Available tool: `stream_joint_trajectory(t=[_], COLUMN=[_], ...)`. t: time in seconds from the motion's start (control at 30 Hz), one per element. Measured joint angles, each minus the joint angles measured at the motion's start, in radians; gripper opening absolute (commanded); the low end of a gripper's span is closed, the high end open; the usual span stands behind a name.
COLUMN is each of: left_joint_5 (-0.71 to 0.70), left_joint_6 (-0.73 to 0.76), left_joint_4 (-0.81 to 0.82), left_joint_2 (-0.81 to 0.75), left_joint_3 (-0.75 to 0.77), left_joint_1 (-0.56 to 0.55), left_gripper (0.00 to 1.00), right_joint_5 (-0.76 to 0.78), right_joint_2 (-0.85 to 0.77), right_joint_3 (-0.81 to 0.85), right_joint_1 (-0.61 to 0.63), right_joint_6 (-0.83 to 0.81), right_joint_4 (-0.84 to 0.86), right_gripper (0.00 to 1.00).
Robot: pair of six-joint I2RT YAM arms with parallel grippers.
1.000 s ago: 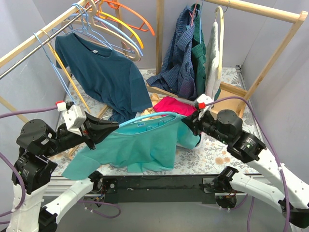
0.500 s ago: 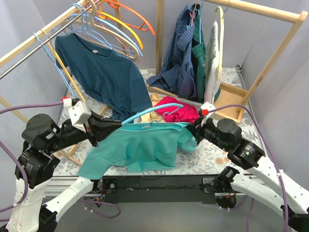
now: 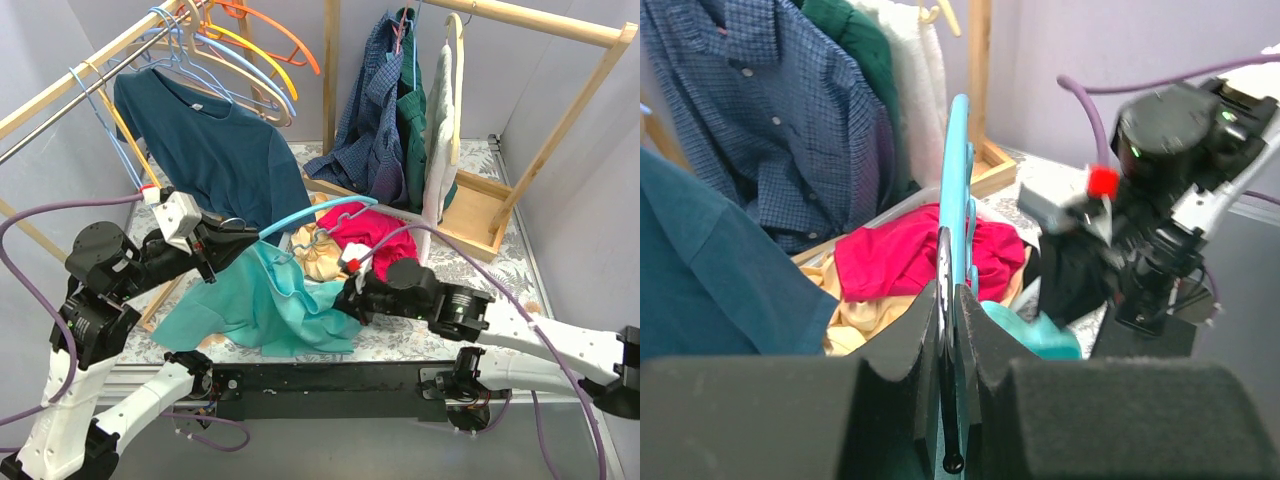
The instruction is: Remove the t-shirt from the hanger
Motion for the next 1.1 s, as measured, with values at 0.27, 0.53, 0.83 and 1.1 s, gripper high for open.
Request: stream_joint_trajectory(t=[0.27, 0.53, 0.83, 1.1], left_joint_5=[-0.038, -0.02, 0.096, 0.202], left_joint_6=[0.005, 0.03, 0.039, 0.045], left_joint_4=[0.035, 0.022, -0.057, -0.178], left_joint_2=[0.032, 0.057, 0.055, 0.043], left_joint_3=[-0.059, -0.081, -0.095, -0.034], left_joint_1=[0.0, 0.0, 0.0, 0.0], left_gripper=[0.0, 0.0, 0.0, 0.0], right_joint_5=[0.178, 0.255, 0.165, 0.155], right_joint_2=[0.183, 0.081, -0.017, 0.087], right_joint_3=[0.0, 0.214, 0.621, 0.809], right_joint_1=[0.151, 0.173, 0.174, 0.174], right_joint_6=[0.031, -0.045, -0.229, -0.359], right_joint_4=[0.055, -0.144, -0.39, -0.597], right_gripper=[0.38, 0.45, 0.48, 0.61])
